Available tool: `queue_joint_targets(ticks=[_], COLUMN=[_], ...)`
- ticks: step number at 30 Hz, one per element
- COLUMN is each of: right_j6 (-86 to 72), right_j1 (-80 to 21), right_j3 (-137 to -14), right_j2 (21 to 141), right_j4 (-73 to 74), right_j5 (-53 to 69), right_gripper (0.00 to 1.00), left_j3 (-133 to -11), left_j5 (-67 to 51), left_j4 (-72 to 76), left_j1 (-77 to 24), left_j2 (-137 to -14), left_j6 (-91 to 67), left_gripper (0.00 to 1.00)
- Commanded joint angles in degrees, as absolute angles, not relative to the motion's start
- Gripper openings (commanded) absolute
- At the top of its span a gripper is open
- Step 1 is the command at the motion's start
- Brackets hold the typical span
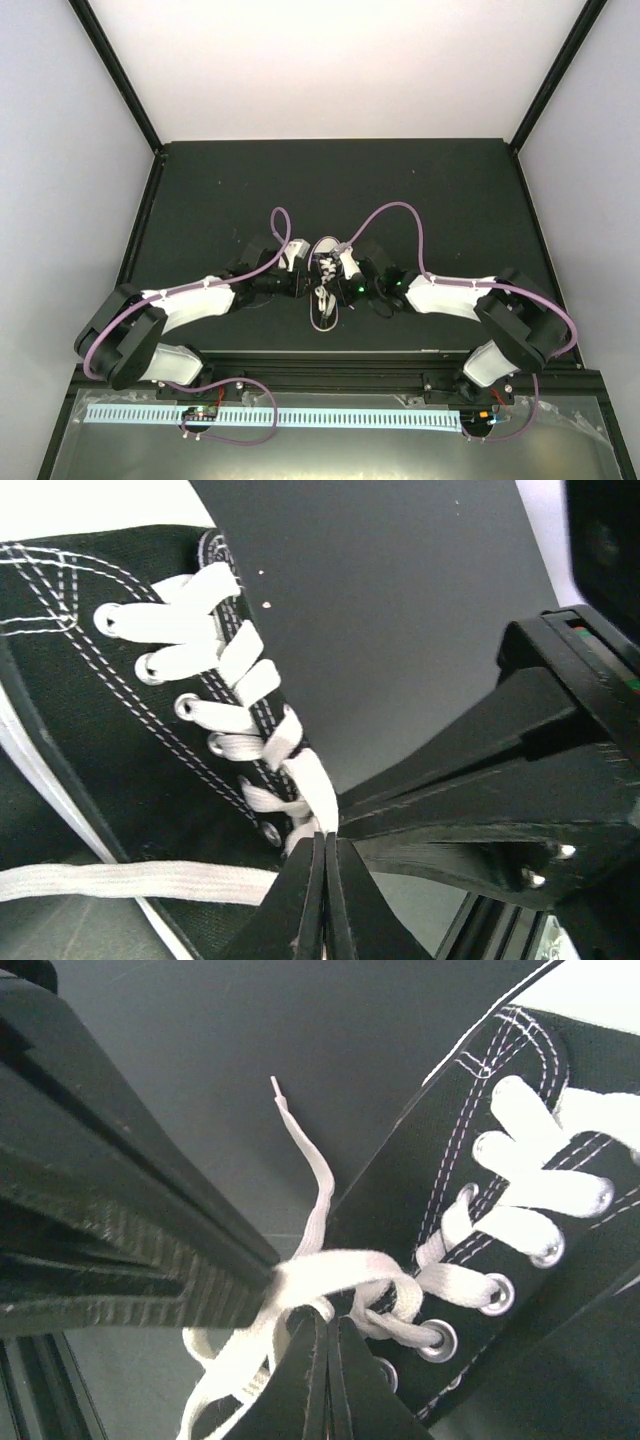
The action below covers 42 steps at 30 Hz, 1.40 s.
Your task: Tie the shoes
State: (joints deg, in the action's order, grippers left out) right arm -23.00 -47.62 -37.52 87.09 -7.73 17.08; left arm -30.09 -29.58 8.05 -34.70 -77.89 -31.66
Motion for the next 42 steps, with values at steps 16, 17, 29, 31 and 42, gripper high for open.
queue_joint_targets(ticks=[16, 17, 29, 31, 42], right_j6=[-24.4, -24.4, -24.5, -24.5, -24.6], right_j1=[-47.9, -48.0, -47.9, -47.9, -48.0], right_j3=[-37.5, -37.3, -37.0, -37.1, -37.6], right_j2=[88.9, 88.7, 88.2, 88.2, 88.0], right_j4=[-11.0, -10.9, -10.9, -10.9, -10.8], right_j5=[14.5, 14.5, 14.5, 14.5, 14.7], right_gripper=[0.02, 0.02, 0.02, 0.02, 0.02], left_j3=[-29.1, -29.4, -32.8, -33.3, -34.6], left_j5=[-31.4, -30.8, -27.4, -27.8, -38.7], left_j4=[10.0, 9.1, 2.3, 2.4, 5.0], left_j1=[-35.3, -34.7, -29.1, -28.5, -28.5], left_j2=[-75.0, -74.2, -76.2, -78.0, -83.8], left_j6=[-30.7, -30.2, -30.4, -30.9, -27.3], left_gripper=[0.25, 0.29, 0.48, 0.47, 0.39])
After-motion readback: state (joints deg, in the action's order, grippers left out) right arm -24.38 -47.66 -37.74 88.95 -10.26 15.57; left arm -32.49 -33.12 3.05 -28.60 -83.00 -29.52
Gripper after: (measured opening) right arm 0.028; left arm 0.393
